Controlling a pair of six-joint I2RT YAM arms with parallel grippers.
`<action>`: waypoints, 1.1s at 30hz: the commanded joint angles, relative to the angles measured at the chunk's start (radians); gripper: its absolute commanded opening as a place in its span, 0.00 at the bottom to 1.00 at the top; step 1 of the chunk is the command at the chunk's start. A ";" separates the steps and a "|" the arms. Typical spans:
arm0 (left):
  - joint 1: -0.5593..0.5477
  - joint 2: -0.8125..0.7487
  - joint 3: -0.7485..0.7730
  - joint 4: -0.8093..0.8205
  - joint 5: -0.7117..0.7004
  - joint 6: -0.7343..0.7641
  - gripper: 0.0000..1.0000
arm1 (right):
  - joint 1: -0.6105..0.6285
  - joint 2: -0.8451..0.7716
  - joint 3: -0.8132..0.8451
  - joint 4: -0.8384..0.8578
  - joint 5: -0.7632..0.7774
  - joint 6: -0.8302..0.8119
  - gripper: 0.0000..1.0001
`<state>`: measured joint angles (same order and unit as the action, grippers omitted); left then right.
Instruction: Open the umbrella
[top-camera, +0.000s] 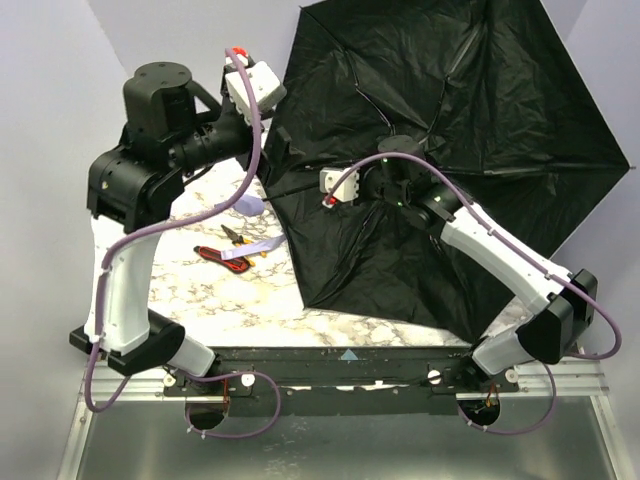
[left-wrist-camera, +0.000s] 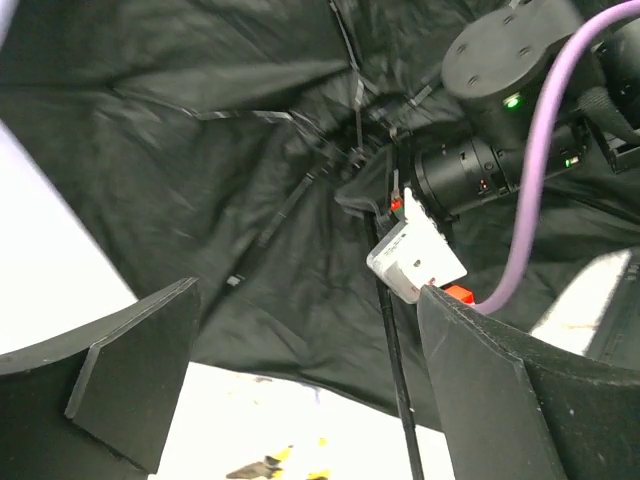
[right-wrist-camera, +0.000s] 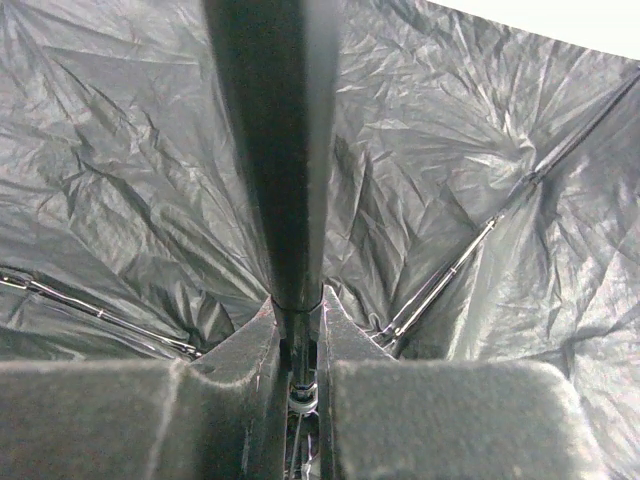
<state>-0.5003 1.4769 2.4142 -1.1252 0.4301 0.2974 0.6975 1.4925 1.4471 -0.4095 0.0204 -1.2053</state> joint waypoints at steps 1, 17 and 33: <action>0.044 0.013 -0.029 -0.013 0.110 -0.214 0.89 | 0.005 -0.082 -0.055 0.156 -0.070 -0.205 0.00; 0.062 -0.122 -0.636 -0.127 0.506 -0.363 0.76 | 0.005 -0.128 -0.210 0.371 -0.099 -0.453 0.00; 0.000 -0.239 -0.949 -0.070 0.759 -0.312 0.33 | 0.000 -0.145 -0.324 0.616 -0.050 -0.491 0.00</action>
<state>-0.4698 1.2900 1.5055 -1.2171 1.0416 -0.0402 0.7013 1.3827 1.1370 0.0944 -0.0666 -1.6451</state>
